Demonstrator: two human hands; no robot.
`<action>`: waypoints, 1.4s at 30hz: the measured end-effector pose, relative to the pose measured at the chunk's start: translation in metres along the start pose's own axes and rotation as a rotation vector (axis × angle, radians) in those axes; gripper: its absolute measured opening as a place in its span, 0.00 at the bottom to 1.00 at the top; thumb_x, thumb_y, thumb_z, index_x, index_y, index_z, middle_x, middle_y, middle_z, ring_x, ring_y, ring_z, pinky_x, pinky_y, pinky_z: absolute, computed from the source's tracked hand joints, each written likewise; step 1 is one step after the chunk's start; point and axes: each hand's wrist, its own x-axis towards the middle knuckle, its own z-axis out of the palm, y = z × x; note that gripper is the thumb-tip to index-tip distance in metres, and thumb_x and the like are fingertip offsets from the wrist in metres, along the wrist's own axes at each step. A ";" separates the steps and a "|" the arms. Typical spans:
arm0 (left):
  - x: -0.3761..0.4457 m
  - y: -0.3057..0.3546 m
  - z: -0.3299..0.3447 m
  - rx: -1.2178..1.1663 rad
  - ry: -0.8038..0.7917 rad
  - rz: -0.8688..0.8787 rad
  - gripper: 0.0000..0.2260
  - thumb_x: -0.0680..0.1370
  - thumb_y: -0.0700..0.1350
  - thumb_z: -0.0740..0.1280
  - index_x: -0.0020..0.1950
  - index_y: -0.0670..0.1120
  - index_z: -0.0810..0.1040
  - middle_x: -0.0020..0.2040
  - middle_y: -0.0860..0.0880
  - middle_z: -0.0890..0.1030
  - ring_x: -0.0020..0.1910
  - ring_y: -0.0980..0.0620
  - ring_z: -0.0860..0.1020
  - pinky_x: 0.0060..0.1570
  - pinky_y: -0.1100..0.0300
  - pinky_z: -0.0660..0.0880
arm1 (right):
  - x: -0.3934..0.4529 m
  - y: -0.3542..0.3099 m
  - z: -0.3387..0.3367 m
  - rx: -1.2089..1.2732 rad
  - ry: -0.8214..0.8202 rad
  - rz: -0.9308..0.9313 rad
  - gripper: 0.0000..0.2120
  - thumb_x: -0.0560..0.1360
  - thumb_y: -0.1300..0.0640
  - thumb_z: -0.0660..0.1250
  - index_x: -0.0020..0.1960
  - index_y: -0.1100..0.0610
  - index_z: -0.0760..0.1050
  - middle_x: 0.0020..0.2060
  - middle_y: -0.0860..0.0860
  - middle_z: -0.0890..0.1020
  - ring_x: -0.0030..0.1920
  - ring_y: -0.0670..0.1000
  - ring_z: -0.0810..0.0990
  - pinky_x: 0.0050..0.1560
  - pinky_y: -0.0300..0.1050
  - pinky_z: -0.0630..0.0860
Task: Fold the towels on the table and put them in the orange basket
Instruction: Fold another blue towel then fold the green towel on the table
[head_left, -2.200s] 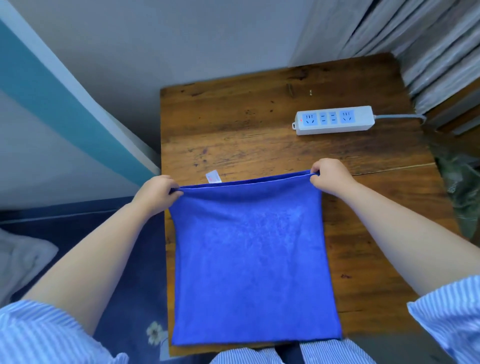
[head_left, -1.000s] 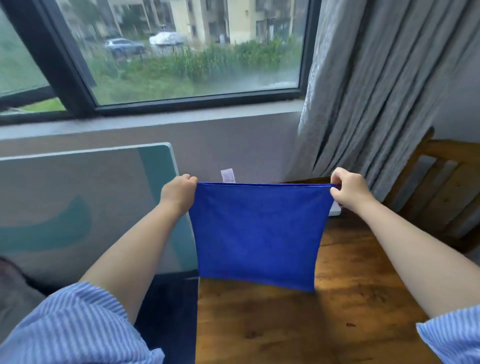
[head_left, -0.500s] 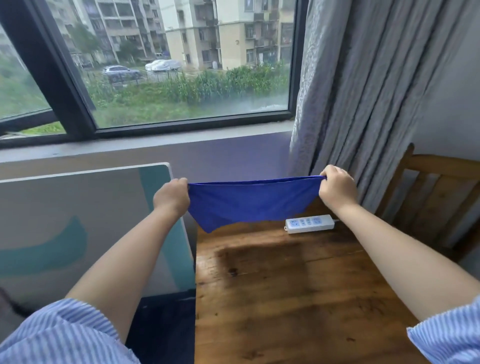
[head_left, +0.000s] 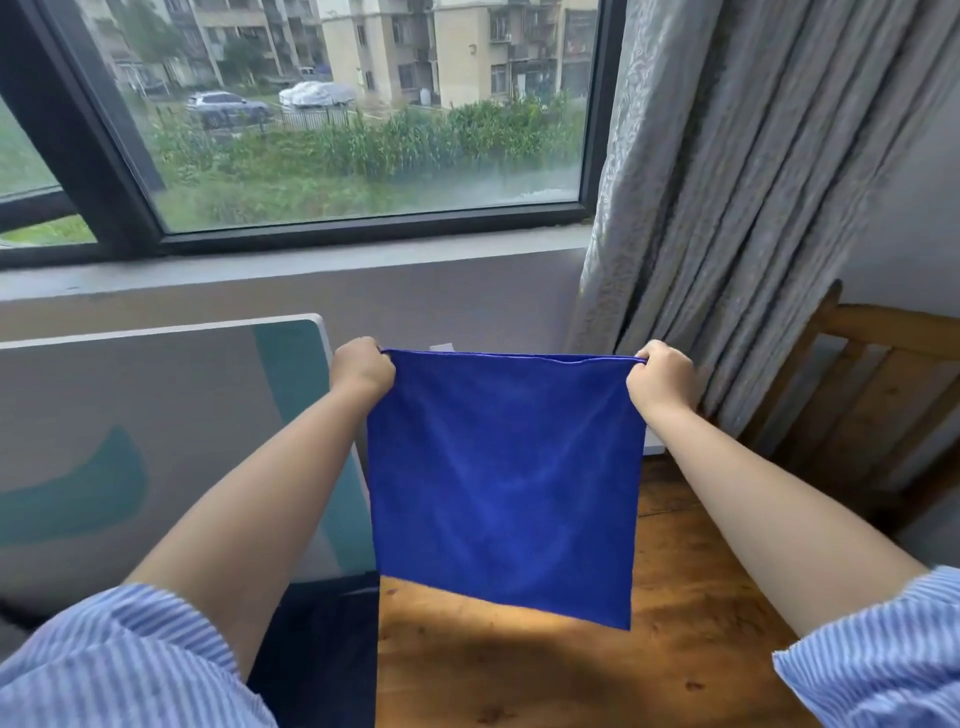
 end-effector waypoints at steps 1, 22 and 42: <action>0.005 -0.001 0.002 0.012 0.008 -0.010 0.11 0.77 0.37 0.55 0.51 0.34 0.76 0.54 0.35 0.78 0.54 0.38 0.75 0.49 0.54 0.71 | 0.004 -0.002 0.004 0.000 -0.015 -0.031 0.11 0.73 0.69 0.55 0.50 0.66 0.74 0.53 0.63 0.78 0.51 0.61 0.75 0.42 0.44 0.66; -0.112 -0.165 0.086 0.548 -0.622 0.313 0.10 0.78 0.40 0.60 0.54 0.43 0.79 0.53 0.43 0.80 0.55 0.43 0.75 0.47 0.58 0.68 | -0.097 0.144 0.059 -0.379 -0.655 -0.279 0.09 0.70 0.68 0.62 0.48 0.67 0.78 0.50 0.62 0.81 0.54 0.60 0.76 0.52 0.48 0.69; -0.201 -0.211 0.126 0.507 -1.361 -0.201 0.12 0.71 0.39 0.62 0.29 0.49 0.67 0.36 0.51 0.68 0.38 0.51 0.66 0.38 0.61 0.64 | -0.178 0.217 0.052 -0.552 -1.420 -0.091 0.14 0.65 0.63 0.59 0.25 0.53 0.58 0.27 0.51 0.69 0.33 0.53 0.69 0.31 0.44 0.59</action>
